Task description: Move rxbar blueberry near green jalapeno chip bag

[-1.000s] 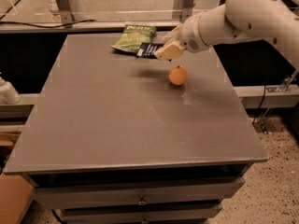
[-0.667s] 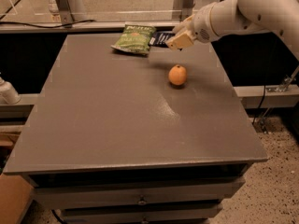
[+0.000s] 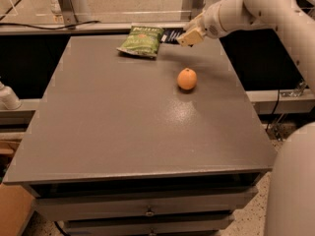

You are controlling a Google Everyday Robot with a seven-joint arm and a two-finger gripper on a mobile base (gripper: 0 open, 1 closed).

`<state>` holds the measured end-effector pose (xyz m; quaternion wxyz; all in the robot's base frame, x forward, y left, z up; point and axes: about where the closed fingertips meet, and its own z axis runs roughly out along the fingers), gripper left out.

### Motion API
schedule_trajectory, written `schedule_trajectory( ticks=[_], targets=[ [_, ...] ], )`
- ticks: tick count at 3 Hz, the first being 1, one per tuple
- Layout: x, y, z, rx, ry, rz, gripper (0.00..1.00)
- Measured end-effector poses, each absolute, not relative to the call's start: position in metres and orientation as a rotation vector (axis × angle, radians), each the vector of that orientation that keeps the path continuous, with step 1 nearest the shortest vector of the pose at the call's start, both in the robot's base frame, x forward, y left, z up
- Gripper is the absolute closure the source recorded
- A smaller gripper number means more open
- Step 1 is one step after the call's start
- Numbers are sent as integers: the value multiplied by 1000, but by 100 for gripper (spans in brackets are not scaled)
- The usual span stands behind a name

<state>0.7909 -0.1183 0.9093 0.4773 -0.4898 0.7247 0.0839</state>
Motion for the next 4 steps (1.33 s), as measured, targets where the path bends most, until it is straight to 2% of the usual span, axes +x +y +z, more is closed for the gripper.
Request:
schedule_trajectory(
  ticks=[2,3,4],
  targets=[
    [811,-100,868,-1231,1815,254,100],
    [813,-97,859,-1241,1833,263,84],
    [813,-96,854,-1244,1846,268,62]
  ],
)
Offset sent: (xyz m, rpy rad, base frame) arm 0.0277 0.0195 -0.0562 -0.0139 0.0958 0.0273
